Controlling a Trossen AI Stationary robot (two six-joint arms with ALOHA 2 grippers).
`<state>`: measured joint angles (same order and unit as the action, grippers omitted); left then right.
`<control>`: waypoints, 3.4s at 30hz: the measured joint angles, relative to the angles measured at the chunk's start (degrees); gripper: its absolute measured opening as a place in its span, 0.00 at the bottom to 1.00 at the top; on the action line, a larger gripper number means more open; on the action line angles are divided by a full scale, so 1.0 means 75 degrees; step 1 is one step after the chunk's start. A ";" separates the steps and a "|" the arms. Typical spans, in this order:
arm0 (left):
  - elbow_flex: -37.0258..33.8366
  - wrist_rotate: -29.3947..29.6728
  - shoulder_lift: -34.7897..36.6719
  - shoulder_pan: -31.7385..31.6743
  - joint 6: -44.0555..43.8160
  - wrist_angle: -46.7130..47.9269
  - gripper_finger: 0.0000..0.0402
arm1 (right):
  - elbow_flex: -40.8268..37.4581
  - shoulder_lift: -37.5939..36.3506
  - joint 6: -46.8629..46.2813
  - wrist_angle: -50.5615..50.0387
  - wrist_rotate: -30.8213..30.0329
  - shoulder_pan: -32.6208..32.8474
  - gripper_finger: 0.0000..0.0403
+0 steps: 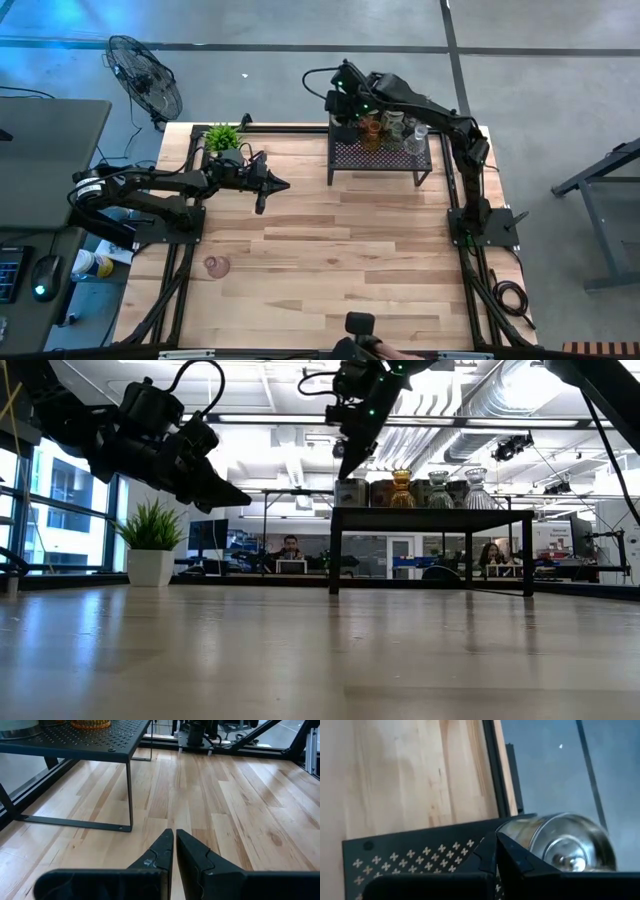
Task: Pick & Place candle stick holders
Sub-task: Align the silver scented candle with the other silver scented candles on the shelf, then put the pink candle holder on the shelf
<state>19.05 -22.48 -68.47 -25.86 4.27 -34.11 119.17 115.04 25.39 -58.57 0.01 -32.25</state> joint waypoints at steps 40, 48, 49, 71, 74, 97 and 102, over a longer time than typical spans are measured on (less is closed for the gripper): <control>0.2811 0.2493 0.1688 0.3157 -0.0166 0.8503 0.05 | -1.0700 -0.5287 -0.3640 1.1471 -0.1986 0.4203 0.00; 0.3610 0.2444 0.1679 0.4436 -0.1936 1.0939 0.05 | -1.3051 -0.5893 -0.3739 1.4427 -0.3420 0.5205 0.00; 0.3694 0.2497 0.1679 0.4630 -0.2281 1.1160 0.05 | -1.3223 -0.5898 -0.3722 1.4657 -0.3483 0.5278 0.00; 0.4957 0.2412 0.0339 0.8117 -1.0670 1.4165 0.73 | -1.4507 -0.5963 -0.3346 1.6172 -0.3374 0.5610 0.00; 0.4957 0.2461 0.0198 0.8272 -1.1199 1.4180 0.80 | -1.4507 -0.5963 -0.3338 1.6195 -0.3240 0.5610 0.00; 0.3644 0.1538 -0.0114 0.8255 -1.1894 1.2984 0.78 | -1.4507 -0.5957 -0.3317 1.6192 -0.3127 0.5607 0.00; 0.3631 0.1507 -0.0114 0.8255 -1.1811 1.2990 0.62 | -1.4507 -0.5957 -0.3204 1.6191 -0.3127 0.5608 0.00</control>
<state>46.28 -11.18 -69.32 36.05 -84.31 63.32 10.37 70.37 1.36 62.86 -23.44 9.81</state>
